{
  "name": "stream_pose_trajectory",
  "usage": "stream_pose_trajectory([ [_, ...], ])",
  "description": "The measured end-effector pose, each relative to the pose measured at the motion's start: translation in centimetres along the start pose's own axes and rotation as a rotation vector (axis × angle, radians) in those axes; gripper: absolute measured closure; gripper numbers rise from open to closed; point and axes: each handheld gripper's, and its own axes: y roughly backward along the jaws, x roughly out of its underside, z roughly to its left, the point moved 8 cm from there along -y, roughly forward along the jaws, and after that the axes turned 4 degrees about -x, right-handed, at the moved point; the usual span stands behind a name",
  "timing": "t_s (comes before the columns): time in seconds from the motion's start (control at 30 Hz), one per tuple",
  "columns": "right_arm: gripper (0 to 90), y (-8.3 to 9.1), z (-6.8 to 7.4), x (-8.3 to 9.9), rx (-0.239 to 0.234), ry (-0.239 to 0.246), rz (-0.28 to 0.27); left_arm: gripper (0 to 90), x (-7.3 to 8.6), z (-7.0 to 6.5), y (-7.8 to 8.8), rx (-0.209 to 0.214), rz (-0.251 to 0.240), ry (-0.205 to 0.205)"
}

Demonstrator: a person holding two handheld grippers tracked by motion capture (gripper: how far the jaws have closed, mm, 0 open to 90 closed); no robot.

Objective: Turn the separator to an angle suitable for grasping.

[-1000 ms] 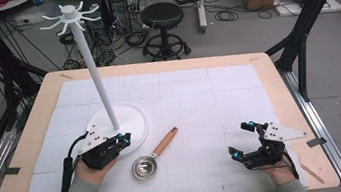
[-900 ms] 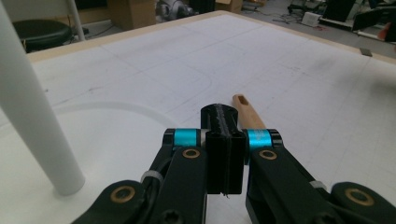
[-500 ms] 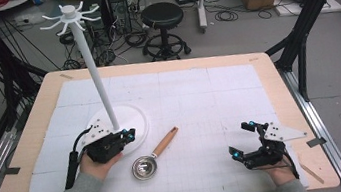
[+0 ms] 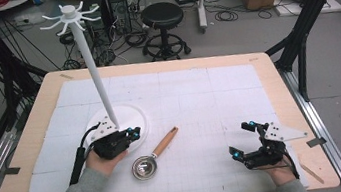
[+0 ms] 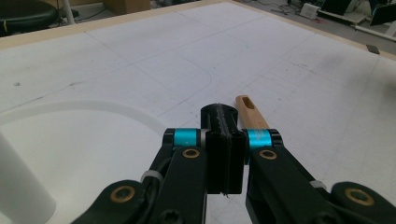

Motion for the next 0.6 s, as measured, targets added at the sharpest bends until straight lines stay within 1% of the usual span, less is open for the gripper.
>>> stream_pose_trajectory([
  [0.1, 0.9, 0.0, -0.1, -0.1, 0.001, 0.001, -0.005, 89.6, -0.1, -0.6, -0.9, 0.008, 0.015, -0.024],
  [0.23, 0.9, 0.1, 0.0, -0.1, 0.0, 0.0, -0.006, 89.6, 0.0, -1.1, -2.1, 0.018, 0.033, -0.024],
  [0.4, 0.9, 0.1, 0.0, 0.0, -0.004, -0.005, -0.006, 89.6, 0.1, -1.5, -2.9, 0.026, 0.06, -0.02],
  [0.43, 0.9, 0.1, 0.0, 0.0, -0.004, -0.005, -0.006, 89.6, 0.0, -1.7, -3.1, 0.029, 0.063, -0.033],
  [0.57, 0.9, 0.1, 0.0, -0.1, -0.003, -0.004, -0.008, 89.6, -0.2, -2.4, -3.9, 0.04, 0.076, -0.053],
  [0.6, 0.9, 0.1, 0.0, -0.1, -0.005, -0.005, -0.007, 89.6, -0.1, -2.6, -4.2, 0.041, 0.086, -0.056],
])
